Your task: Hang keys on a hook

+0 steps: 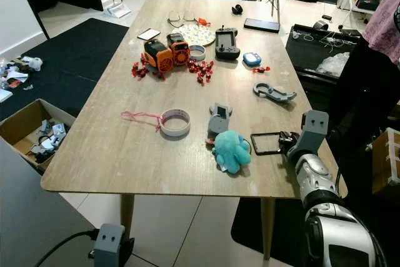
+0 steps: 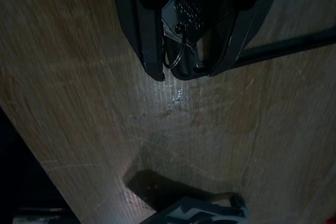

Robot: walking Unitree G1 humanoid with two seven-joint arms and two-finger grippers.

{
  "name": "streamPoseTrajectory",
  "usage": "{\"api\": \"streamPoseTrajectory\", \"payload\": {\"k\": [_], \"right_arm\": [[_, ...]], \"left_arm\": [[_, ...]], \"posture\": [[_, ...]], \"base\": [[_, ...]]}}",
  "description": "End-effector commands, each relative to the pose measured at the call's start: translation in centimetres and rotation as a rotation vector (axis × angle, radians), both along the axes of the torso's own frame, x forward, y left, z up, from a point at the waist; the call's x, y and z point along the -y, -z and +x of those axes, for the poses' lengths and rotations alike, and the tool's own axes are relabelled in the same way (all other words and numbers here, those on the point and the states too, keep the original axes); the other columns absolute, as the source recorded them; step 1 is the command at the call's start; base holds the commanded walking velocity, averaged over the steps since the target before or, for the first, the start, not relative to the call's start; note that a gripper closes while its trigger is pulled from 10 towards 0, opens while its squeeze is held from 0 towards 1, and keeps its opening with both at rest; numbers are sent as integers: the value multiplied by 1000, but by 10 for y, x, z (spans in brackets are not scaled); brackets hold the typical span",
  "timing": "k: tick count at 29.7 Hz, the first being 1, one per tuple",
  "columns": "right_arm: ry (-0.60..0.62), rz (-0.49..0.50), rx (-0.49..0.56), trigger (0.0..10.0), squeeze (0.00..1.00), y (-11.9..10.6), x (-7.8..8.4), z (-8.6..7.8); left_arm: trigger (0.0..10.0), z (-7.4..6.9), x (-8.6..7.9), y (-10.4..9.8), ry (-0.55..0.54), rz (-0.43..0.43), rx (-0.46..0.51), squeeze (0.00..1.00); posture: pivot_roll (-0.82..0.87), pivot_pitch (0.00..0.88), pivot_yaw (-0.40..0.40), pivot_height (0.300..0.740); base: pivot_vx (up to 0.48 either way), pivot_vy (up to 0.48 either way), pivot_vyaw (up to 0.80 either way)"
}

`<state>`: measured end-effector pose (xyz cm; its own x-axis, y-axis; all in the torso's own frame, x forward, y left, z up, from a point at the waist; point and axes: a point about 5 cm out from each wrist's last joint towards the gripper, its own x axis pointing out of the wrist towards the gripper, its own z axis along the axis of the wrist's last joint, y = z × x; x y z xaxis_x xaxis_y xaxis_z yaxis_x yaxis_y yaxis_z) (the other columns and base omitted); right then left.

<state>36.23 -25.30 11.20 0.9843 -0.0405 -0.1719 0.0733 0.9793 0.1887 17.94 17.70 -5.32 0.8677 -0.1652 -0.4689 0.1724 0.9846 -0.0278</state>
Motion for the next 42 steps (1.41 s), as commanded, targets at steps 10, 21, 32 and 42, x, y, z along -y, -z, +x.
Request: {"api": "streamPoseTrajectory", "payload": {"k": [10, 21, 32, 42], "right_arm": [[-38, 141, 290, 10000, 0, -47, -8, 16], [-105, 162, 423, 10000, 0, -75, -21, 24], [-187, 173, 524, 10000, 0, -99, -33, 29], [-310, 159, 502, 10000, 0, -92, -58, 29]], "left_arm": [[10000, -3, 1, 6, -7, -4, -45, 0], [10000, -1, 0, 8, -7, -3, -54, 0], [10000, -3, 0, 9, -2, 1, -61, 0], [10000, -4, -1, 10, -4, -1, -63, 0]], "posture": [[56, 129, -43, 740], [54, 122, -43, 740], [55, 112, -48, 740], [56, 106, -46, 740]], "base": [[0, 0, 0], [0, 0, 0], [0, 0, 0], [0, 0, 0]]}}
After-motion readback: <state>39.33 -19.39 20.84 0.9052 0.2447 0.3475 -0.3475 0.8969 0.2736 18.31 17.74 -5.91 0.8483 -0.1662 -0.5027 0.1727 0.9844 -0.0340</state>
